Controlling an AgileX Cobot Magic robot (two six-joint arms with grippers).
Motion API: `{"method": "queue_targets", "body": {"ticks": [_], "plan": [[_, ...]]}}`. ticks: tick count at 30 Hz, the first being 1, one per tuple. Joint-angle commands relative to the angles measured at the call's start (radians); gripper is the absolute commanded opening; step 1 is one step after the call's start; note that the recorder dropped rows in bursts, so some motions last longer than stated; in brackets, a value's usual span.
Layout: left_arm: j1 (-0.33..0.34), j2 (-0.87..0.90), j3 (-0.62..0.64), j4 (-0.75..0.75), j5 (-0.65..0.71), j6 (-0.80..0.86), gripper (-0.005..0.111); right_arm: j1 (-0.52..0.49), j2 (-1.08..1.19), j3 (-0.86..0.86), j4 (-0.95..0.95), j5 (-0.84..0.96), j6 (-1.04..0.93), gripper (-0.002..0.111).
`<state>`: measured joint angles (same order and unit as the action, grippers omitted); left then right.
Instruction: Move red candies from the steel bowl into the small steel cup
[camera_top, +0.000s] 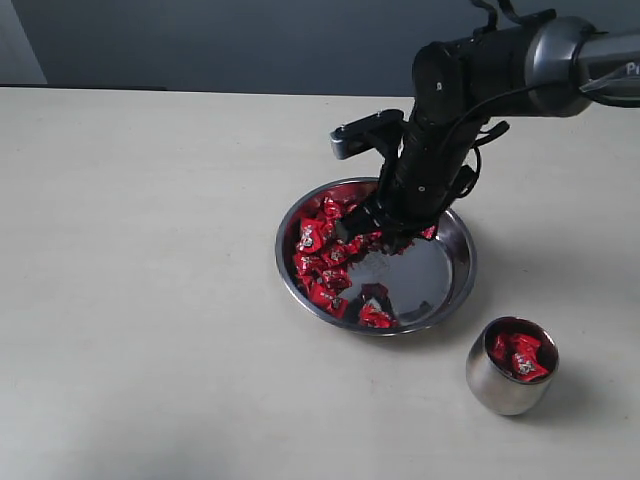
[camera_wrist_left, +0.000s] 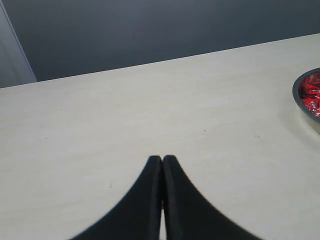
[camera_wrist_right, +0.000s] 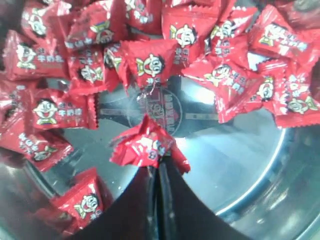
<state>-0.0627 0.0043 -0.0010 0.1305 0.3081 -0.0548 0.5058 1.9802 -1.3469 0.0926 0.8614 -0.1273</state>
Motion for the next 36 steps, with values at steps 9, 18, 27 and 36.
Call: {"method": "queue_targets", "body": {"ticks": [9,18,27,36], "plan": [[-0.008,-0.004,0.001,0.002,-0.007,-0.006,0.000,-0.006,-0.312,0.268,0.006,-0.088,-0.003,-0.001],[-0.008,-0.004,0.001,0.002,-0.007,-0.006,0.000,-0.006,-0.383,0.353,0.028,-0.146,-0.009,-0.001],[-0.008,-0.004,0.001,0.002,-0.007,-0.006,0.000,-0.006,-0.351,0.353,0.048,-0.184,-0.178,-0.001],[-0.008,-0.004,0.001,0.002,-0.007,-0.006,0.000,-0.006,-0.212,0.353,0.051,-0.298,-0.154,0.017]]}}
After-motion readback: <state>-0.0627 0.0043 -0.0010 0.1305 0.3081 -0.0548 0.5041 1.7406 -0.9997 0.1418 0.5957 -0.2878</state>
